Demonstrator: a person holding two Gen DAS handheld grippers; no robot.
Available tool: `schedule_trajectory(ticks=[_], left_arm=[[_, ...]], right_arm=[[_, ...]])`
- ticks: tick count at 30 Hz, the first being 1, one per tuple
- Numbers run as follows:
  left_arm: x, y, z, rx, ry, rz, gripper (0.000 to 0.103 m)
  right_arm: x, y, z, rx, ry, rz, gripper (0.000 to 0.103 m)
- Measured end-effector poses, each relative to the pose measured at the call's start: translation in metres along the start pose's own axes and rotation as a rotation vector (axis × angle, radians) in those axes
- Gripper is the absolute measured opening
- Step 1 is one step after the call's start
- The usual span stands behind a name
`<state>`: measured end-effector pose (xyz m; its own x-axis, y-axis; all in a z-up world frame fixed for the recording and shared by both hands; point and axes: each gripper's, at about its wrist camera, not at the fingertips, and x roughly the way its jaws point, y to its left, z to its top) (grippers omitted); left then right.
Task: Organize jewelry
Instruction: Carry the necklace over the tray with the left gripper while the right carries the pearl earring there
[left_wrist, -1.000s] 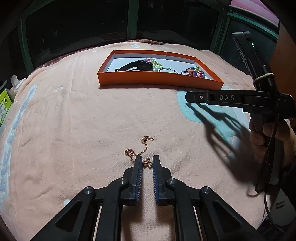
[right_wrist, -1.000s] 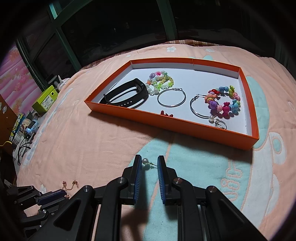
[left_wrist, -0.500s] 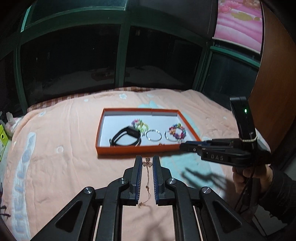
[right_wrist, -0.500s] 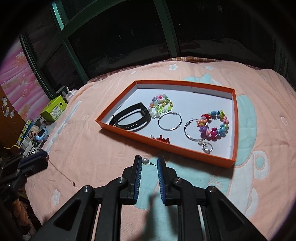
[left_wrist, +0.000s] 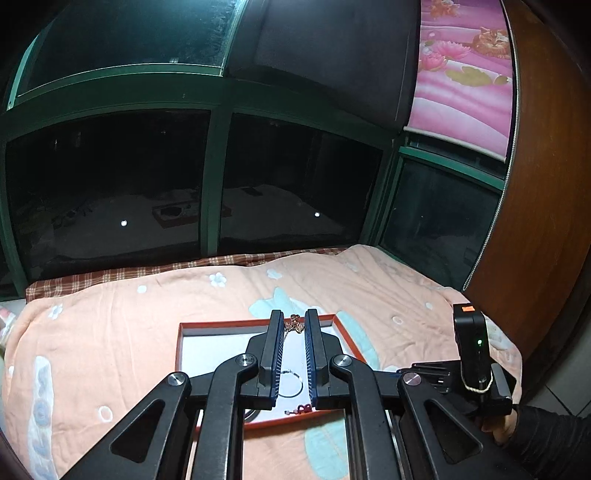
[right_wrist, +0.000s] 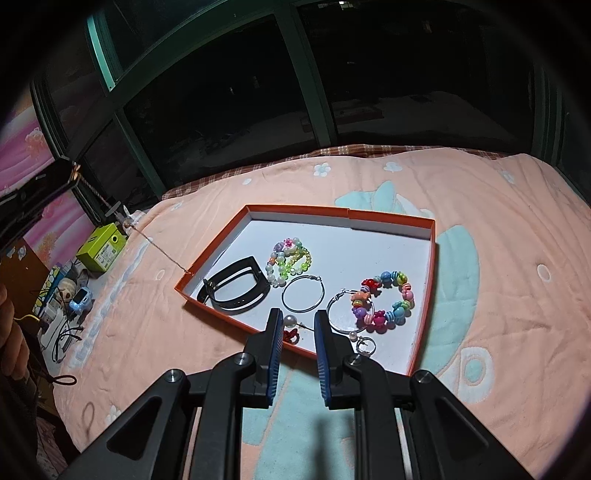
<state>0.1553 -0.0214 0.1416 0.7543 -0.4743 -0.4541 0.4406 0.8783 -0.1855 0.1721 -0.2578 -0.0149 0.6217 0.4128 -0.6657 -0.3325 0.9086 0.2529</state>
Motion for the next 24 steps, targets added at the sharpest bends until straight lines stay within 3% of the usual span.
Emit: schedule_trajectory(ticks=[8, 24], left_arm=[[0.065, 0.006, -0.011, -0.006, 0.087, -0.034, 0.011], [0.141, 0.022, -0.089, -0.031, 0.302, -0.012, 0.012]], right_arm=[[0.024, -0.009, -0.005, -0.014, 0.033, -0.037, 0.02], [0.051, -0.021, -0.017, 0.019, 0.092, -0.018, 0.02]])
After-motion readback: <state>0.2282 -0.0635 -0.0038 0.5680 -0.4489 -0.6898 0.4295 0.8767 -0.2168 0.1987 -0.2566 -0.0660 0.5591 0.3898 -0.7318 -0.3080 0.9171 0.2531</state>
